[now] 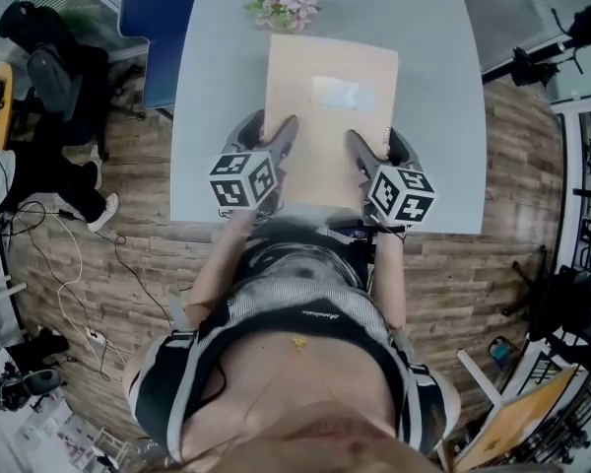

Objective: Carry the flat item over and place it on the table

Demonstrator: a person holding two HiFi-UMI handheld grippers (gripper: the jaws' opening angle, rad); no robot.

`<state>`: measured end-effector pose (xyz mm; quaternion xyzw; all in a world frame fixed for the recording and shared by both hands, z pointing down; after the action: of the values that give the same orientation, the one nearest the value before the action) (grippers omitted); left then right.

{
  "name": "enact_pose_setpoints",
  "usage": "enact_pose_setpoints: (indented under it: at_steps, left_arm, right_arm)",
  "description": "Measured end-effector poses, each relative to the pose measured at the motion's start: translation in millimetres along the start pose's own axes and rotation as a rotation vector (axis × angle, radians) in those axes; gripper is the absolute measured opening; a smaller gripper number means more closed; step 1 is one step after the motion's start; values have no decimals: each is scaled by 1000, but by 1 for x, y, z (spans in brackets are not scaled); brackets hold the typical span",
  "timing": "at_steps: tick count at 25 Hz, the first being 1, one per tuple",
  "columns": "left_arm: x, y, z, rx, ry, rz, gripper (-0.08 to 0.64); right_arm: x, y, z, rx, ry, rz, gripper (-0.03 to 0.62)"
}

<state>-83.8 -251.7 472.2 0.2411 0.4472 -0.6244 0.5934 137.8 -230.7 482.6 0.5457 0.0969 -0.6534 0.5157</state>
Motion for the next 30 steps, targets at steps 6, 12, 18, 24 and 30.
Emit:
enact_pose_setpoints:
  at_steps: [6, 12, 18, 24, 30]
  left_arm:
    - [-32, -16, 30, 17, -107, -30, 276]
    - [-63, -29, 55, 35, -184, -47, 276]
    - [-95, -42, 78, 53, -250, -51, 276]
    - [-131, -50, 97, 54, -322, -88, 275]
    - [-141, -55, 99, 72, -320, -79, 275]
  right_arm:
    - [-28, 20, 25, -26, -82, 46, 368]
    - [-59, 41, 46, -43, -149, 105, 367]
    - [-92, 61, 65, -52, -193, 163, 365]
    - [-119, 75, 80, -64, -235, 178, 364]
    - [-129, 79, 84, -75, -245, 170, 362]
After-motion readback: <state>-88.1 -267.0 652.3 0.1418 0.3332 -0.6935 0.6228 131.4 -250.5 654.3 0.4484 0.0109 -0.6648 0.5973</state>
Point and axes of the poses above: the fingertips, and each gripper's own axes: z forward along the fingers, y to its right, x out of its top, the point moved 5 cm from there along -z, backward along the fingers, and after that the axes turned 15 degrees about x, right-handed, at the moved point
